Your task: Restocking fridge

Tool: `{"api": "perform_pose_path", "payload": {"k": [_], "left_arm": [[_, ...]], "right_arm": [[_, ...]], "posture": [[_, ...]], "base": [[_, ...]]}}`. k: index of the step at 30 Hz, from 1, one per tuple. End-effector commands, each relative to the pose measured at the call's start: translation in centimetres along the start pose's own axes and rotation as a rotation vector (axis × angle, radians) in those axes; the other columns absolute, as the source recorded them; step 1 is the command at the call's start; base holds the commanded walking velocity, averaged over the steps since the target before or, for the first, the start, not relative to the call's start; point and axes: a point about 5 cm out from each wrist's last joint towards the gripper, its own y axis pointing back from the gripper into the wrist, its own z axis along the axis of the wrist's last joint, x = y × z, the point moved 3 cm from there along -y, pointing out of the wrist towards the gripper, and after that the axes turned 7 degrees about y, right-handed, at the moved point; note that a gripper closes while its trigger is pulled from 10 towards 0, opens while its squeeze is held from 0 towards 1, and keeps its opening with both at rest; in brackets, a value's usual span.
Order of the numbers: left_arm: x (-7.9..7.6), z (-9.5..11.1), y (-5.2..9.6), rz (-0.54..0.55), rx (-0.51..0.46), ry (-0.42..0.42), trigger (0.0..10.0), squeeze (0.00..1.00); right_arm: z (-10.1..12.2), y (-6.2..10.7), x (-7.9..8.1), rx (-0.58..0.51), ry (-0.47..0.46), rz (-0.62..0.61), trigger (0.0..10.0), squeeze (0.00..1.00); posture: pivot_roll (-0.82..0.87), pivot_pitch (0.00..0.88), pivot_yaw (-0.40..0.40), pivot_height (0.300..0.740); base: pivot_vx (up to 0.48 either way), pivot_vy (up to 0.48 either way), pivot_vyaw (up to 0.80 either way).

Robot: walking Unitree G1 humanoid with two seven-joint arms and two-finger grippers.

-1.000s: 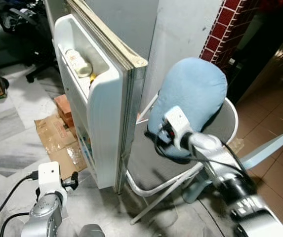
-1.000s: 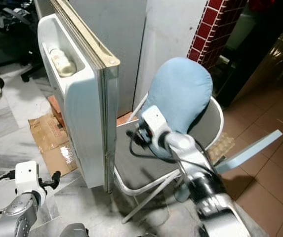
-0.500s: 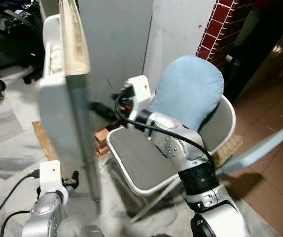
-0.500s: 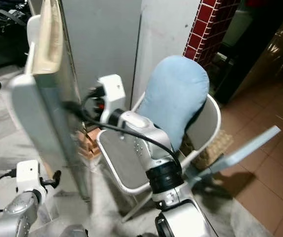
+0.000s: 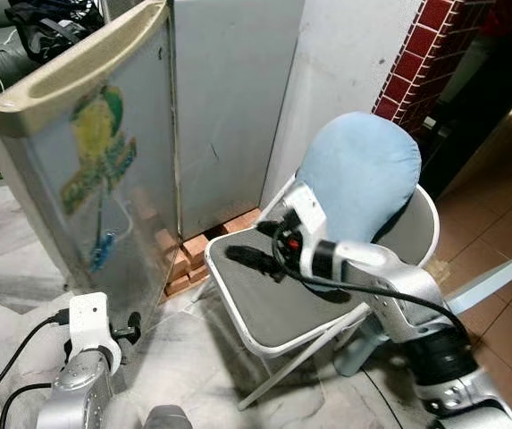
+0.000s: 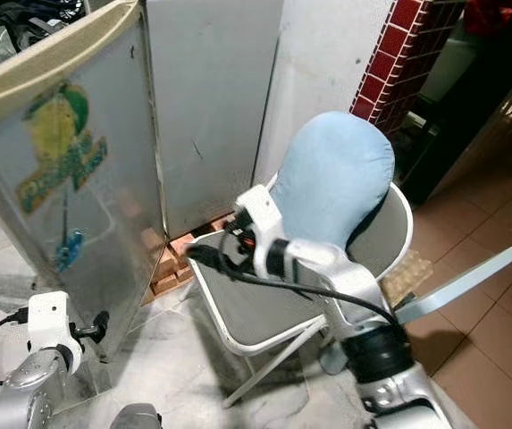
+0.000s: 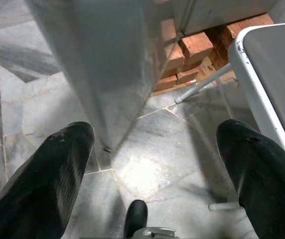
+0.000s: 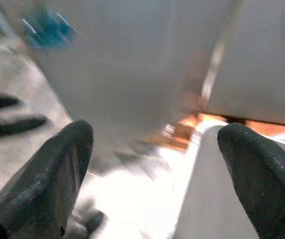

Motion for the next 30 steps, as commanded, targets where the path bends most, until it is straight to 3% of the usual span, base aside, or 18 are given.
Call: {"api": "perform_pose_path", "payload": {"k": [1, 4, 6, 7, 10, 11, 13, 18, 19, 20, 21, 25, 29, 30], "left_arm": [[-0.3, -0.3, 0.0, -0.010, 0.017, 0.021, 10.0, 0.00], [0.1, -0.3, -0.1, -0.003, 0.025, 0.054, 10.0, 0.00], [2.0, 0.5, -0.7, 0.062, 0.004, 0.049, 10.0, 0.00], [2.0, 0.5, -0.7, 0.062, 0.004, 0.049, 10.0, 0.00], [4.7, 2.3, -1.5, 0.141, -0.049, 0.049, 10.0, 0.00], [6.9, 3.8, -1.9, 0.202, -0.089, 0.052, 10.0, 0.00], [8.7, 5.2, -2.0, 0.260, -0.129, 0.062, 10.0, 0.00], [13.7, 9.3, -1.1, 0.434, -0.268, 0.087, 10.0, 0.00], [15.3, 10.7, -0.6, 0.486, -0.318, 0.103, 10.0, 0.00], [15.3, 10.7, -0.6, 0.486, -0.318, 0.103, 10.0, 0.00], [16.3, 11.9, -0.2, 0.520, -0.360, 0.115, 10.0, 0.00], [15.4, 13.4, -0.4, 0.489, -0.427, 0.085, 10.0, 0.00], [12.6, 12.3, -1.1, 0.433, -0.437, 0.071, 10.0, 0.00], [10.9, 11.4, -1.3, 0.401, -0.437, 0.076, 10.0, 0.00]], "right_arm": [[-1.6, 0.2, -0.8, 0.055, 0.068, -0.063, 10.0, 0.00], [-3.3, 0.9, -1.9, 0.094, 0.080, -0.158, 10.0, 0.00], [-4.4, 1.8, -2.9, 0.106, 0.056, -0.262, 10.0, 0.00], [-4.4, 1.8, -2.9, 0.106, 0.056, -0.262, 10.0, 0.00], [-4.7, 2.4, -3.2, 0.090, 0.059, -0.308, 10.0, 0.00], [-4.9, 2.8, -3.5, 0.082, 0.056, -0.336, 10.0, 0.00], [-5.1, 3.1, -3.6, 0.084, 0.055, -0.353, 10.0, 0.00], [-5.3, 3.6, -4.2, 0.081, 0.050, -0.406, 10.0, 0.00], [-5.3, 3.7, -4.3, 0.073, 0.042, -0.428, 10.0, 0.00], [-5.3, 3.7, -4.3, 0.073, 0.042, -0.428, 10.0, 0.00], [-5.3, 3.8, -4.3, 0.060, 0.034, -0.448, 10.0, 0.00], [-5.1, 3.9, -4.3, 0.022, 0.012, -0.484, 10.0, 0.00], [-5.0, 4.0, -4.2, -0.003, -0.008, -0.504, 10.0, 0.00], [-4.9, 4.0, -4.1, -0.009, -0.012, -0.509, 10.0, 0.00]], "posture": [[0.13, 0.000, -0.120, 0.716], [0.13, 0.000, -0.125, 0.716], [0.12, 0.000, -0.126, 0.716], [0.12, 0.000, -0.126, 0.716], [0.12, 0.000, -0.128, 0.716], [0.11, 0.000, -0.126, 0.716], [0.11, 0.000, -0.125, 0.716], [0.10, 0.000, -0.121, 0.716], [0.10, 0.000, -0.120, 0.716], [0.10, 0.000, -0.120, 0.716], [0.10, 0.000, -0.119, 0.716], [0.10, 0.000, -0.116, 0.716], [0.10, 0.000, -0.108, 0.716], [0.10, 0.000, -0.108, 0.716]], "base": [[0.000, 0.000, 0.00], [0.000, 0.000, 0.00], [0.000, 0.000, 0.00], [0.000, 0.000, 0.00], [0.000, 0.000, 0.00], [0.000, 0.000, 0.00], [0.000, 0.000, 0.00], [0.000, 0.000, 0.00], [0.000, 0.000, 0.00], [0.000, 0.000, 0.00], [0.000, 0.000, 0.00], [0.000, 0.000, 0.00], [0.000, 0.000, 0.00], [0.000, 0.000, 0.00]]}}
